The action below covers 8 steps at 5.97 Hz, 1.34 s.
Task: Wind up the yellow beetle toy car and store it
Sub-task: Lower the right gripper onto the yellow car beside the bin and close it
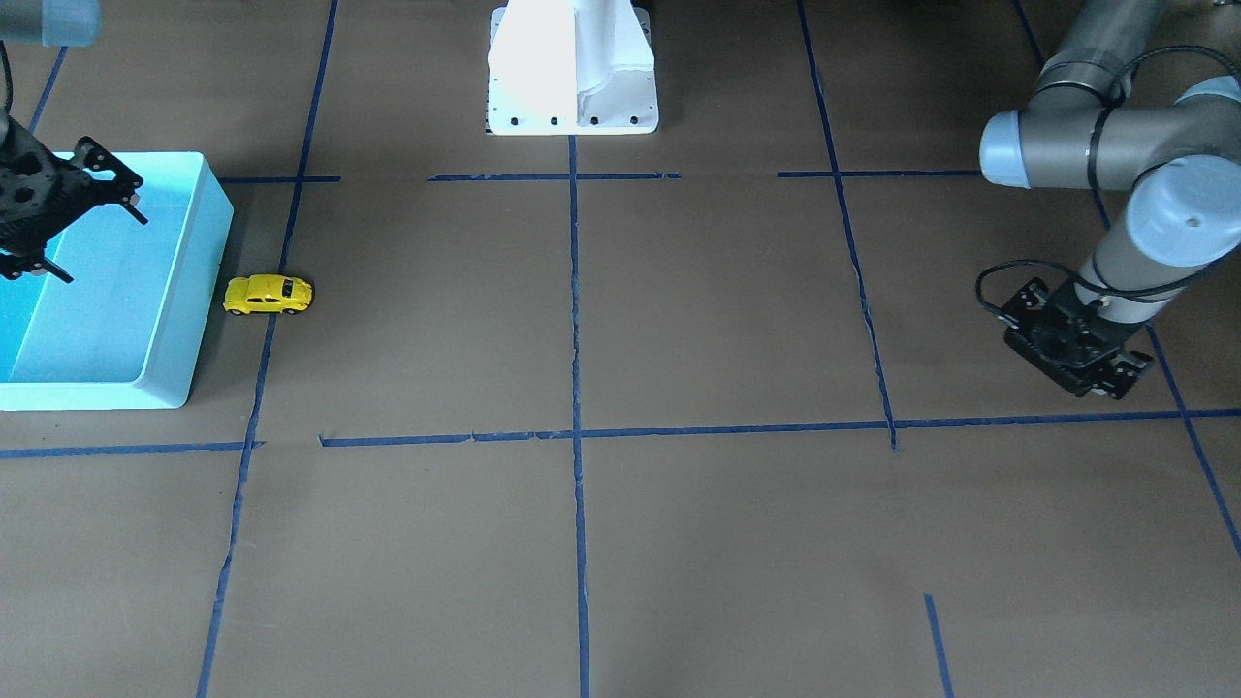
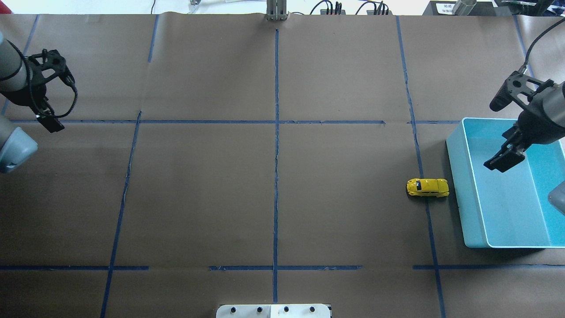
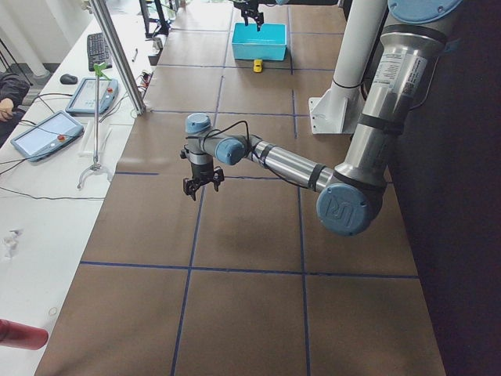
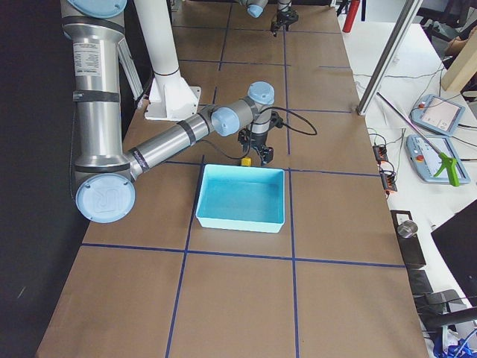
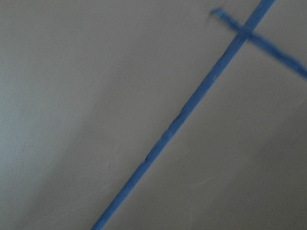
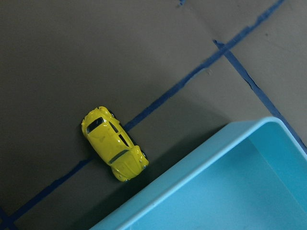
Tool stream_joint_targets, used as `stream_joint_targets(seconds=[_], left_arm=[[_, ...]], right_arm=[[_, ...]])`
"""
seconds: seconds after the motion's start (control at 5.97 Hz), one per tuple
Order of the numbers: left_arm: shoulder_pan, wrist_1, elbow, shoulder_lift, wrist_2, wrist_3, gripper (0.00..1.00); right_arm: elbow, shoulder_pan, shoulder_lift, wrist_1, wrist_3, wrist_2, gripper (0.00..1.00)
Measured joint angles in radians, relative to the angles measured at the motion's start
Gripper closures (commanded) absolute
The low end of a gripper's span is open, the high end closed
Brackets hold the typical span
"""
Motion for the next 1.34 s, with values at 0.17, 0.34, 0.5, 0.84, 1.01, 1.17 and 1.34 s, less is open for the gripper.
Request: stream_joint_targets(seconds=[0.17, 0.34, 0.5, 0.84, 1.01, 1.17, 1.34], left_arm=[[-0.066, 0.0, 0.009, 0.087, -0.063, 0.0, 0.0], [-0.113, 0.0, 0.021, 0.141, -0.092, -0.002, 0.0], [-0.163, 0.001, 0.037, 0.162, -0.102, -0.005, 0.0], [-0.313, 0.011, 0.059, 0.181, -0.173, -0.008, 0.0], [-0.39, 0.014, 0.058, 0.209, -0.227, -0.009, 0.0], [-0.449, 0.015, 0.055, 0.232, -0.265, -0.01, 0.0], [-0.481, 0.015, 0.053, 0.24, -0.28, -0.01, 0.0]], right_arm=[[-0.005, -0.086, 0.005, 0.043, -0.041, -0.068, 0.0], [-0.015, -0.153, 0.008, 0.061, -0.096, -0.123, 0.0], [-0.028, -0.203, 0.011, 0.068, -0.131, -0.167, 0.0], [-0.095, -0.271, 0.02, 0.129, -0.145, -0.205, 0.0], [-0.148, -0.282, 0.031, 0.181, -0.145, -0.21, 0.0], [-0.184, -0.286, 0.039, 0.211, -0.144, -0.211, 0.0], [-0.204, -0.287, 0.046, 0.221, -0.144, -0.211, 0.0]])
